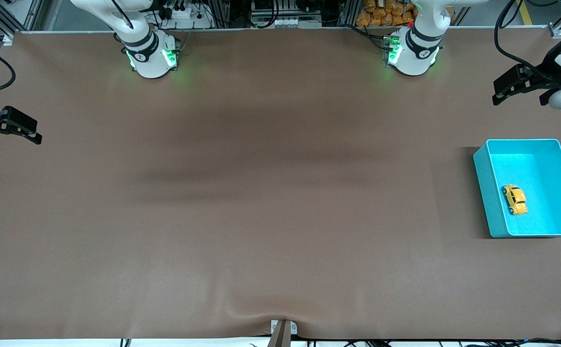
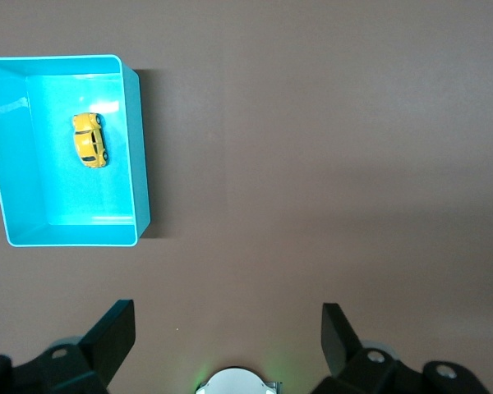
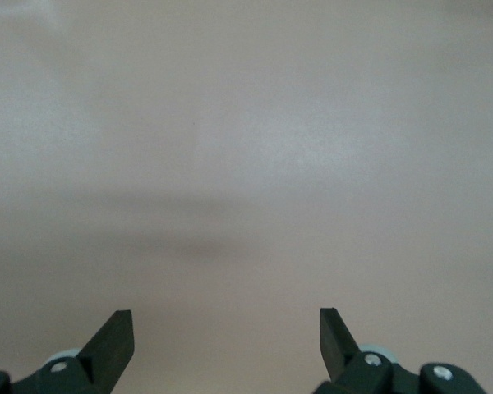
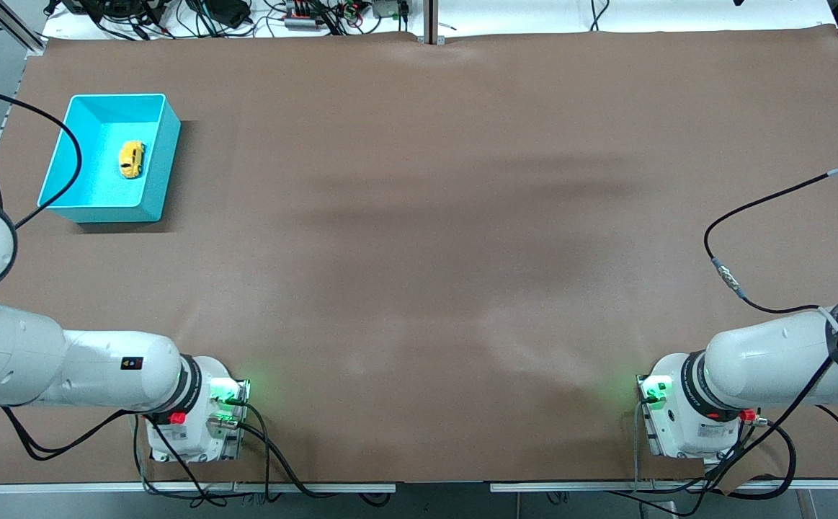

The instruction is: Wind and store yellow beetle car

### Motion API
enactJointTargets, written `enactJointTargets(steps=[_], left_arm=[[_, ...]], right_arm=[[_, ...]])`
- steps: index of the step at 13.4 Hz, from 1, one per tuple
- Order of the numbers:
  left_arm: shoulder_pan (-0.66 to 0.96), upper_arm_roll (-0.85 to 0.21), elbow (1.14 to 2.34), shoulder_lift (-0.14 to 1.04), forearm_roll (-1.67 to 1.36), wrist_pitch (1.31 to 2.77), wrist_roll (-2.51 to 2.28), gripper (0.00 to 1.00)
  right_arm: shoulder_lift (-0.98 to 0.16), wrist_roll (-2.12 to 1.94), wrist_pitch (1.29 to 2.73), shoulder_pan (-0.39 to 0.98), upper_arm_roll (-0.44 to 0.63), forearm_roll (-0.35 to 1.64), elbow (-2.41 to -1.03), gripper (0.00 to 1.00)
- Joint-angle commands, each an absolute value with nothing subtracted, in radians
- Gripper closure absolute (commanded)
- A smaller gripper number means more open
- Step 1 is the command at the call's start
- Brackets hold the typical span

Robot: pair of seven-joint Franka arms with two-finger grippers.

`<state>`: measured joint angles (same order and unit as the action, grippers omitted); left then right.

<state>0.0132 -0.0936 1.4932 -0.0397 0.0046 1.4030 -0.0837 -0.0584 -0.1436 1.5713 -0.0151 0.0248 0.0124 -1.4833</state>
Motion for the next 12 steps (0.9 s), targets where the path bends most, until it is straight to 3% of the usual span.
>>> enactJointTargets(steps=[1, 12], left_arm=[[0.017, -0.092, 1.460, -0.025, -0.038, 1.378, -0.104, 0.00], [0.012, -0.091, 1.465, -0.026, -0.023, 1.378, -0.126, 0.00]], right_arm=[[-0.046, -0.138, 1.562, -0.011, 0.025, 0.005, -1.496, 0.00], [-0.043, -0.138, 1.560, -0.003, 0.025, 0.003, -1.497, 0.00]])
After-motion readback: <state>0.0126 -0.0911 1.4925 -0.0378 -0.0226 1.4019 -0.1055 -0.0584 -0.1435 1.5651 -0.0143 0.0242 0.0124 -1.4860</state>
